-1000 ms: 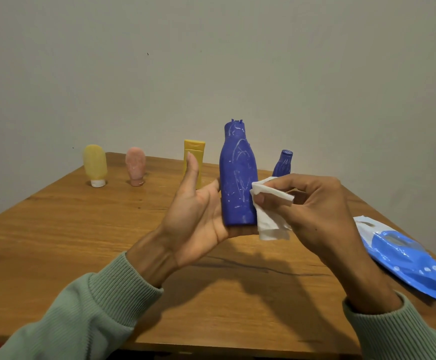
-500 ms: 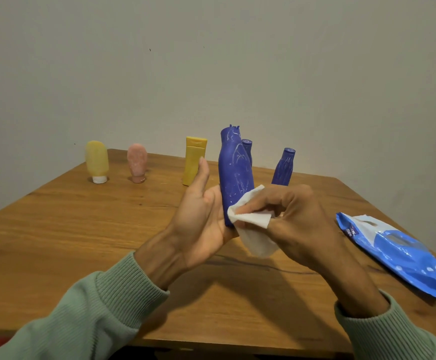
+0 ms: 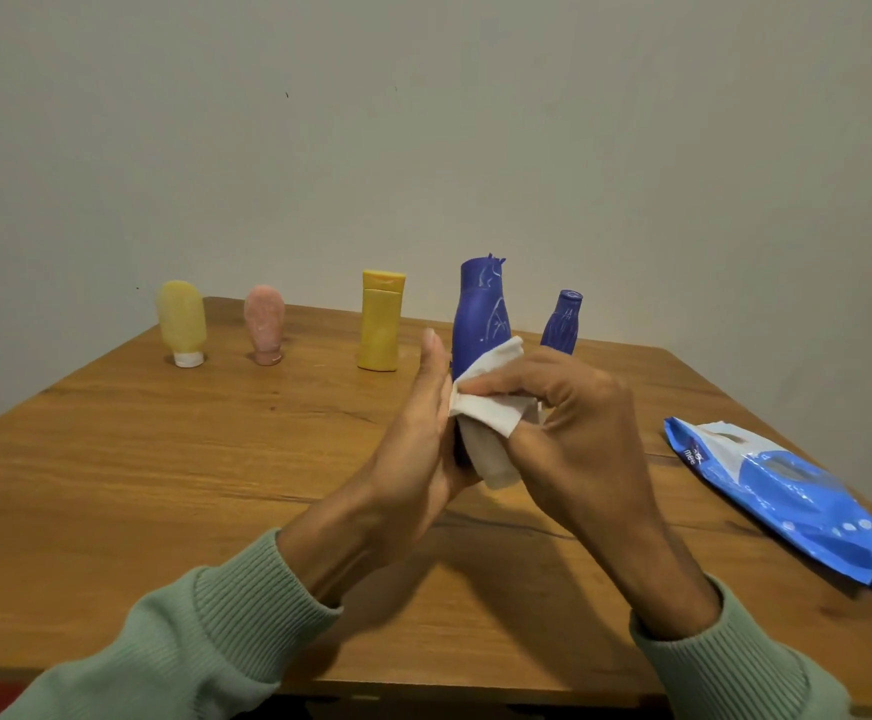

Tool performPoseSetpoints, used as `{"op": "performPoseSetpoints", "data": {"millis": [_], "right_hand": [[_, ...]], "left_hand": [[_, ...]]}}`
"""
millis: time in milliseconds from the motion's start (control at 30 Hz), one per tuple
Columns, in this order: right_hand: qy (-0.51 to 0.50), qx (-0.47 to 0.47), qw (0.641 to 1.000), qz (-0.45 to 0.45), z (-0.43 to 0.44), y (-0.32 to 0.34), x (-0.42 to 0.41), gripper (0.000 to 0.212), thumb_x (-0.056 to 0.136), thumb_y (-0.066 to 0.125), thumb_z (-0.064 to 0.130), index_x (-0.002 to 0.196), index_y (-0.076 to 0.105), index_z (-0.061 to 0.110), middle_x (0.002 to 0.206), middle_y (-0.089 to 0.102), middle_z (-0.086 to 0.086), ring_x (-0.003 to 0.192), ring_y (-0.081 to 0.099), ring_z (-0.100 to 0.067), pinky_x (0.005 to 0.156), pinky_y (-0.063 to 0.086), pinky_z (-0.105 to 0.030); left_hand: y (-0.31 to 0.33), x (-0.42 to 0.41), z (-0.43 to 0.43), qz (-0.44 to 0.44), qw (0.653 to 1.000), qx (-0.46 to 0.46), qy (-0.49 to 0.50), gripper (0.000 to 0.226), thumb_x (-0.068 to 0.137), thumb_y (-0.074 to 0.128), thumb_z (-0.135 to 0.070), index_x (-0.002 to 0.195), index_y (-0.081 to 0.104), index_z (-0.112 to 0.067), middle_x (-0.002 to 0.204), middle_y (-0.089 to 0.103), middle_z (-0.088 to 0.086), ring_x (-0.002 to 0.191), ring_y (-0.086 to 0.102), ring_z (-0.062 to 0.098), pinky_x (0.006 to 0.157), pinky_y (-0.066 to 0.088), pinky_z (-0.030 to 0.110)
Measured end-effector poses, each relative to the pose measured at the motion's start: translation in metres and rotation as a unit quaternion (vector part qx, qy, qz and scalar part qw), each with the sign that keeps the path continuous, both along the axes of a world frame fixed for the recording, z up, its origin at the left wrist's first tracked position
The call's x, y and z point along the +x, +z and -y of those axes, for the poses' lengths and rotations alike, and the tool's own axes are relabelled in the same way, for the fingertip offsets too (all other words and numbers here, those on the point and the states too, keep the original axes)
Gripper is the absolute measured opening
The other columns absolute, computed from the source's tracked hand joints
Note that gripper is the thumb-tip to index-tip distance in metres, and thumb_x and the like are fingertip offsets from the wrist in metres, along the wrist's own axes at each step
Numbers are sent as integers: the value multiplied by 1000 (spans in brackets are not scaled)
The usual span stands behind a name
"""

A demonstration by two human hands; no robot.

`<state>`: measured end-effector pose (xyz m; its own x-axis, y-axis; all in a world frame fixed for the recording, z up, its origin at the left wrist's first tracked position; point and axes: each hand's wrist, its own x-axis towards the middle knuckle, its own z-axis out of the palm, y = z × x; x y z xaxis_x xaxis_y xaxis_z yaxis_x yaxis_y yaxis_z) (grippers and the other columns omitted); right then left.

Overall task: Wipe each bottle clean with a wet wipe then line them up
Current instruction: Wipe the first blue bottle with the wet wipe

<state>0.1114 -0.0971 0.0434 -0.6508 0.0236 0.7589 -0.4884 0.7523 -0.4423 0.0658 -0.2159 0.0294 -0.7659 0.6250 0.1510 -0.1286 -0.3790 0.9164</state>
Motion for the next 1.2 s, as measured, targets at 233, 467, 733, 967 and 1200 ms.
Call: {"op": "performPoseSetpoints", "data": {"millis": [233,467,733,967,1200], "right_hand": [[-23,-36,998,-46,3,2,2,30,73,67,3,99,71,19,97,68,7,92,60,0,78,47,-8],[37,-9,989,146,-6,15,8,39,75,76,11,85,61,46,87,58,28,90,56,10,69,45,-3],[35,-81,985,148,-14,17,6,19,77,76,10,90,73,24,93,68,9,87,63,-6,67,53,-15],[20,-161,982,99,-13,18,4,16,74,78,13,85,74,24,80,70,11,76,65,-5,60,55,-20],[49,-76,980,180,-17,21,7,18,73,79,14,78,74,30,83,69,11,80,64,-5,63,53,-17]], "left_hand": [[-6,8,-6,-15,1000,-6,8,58,90,17,-63,125,53,-34,123,66,11,113,63,28,91,54,52],[-3,-5,1,11,999,-1,42,64,92,18,-63,120,59,-22,115,69,12,105,68,25,89,56,44],[-2,-8,2,36,998,38,28,50,99,26,-51,119,60,-20,112,71,10,95,70,22,78,58,42],[-6,-6,-1,69,997,46,8,50,100,32,-48,122,60,-13,106,72,12,84,71,24,60,58,40],[-2,-9,2,108,991,74,14,49,100,32,-48,118,60,-12,111,71,15,92,70,25,75,59,43]]}}
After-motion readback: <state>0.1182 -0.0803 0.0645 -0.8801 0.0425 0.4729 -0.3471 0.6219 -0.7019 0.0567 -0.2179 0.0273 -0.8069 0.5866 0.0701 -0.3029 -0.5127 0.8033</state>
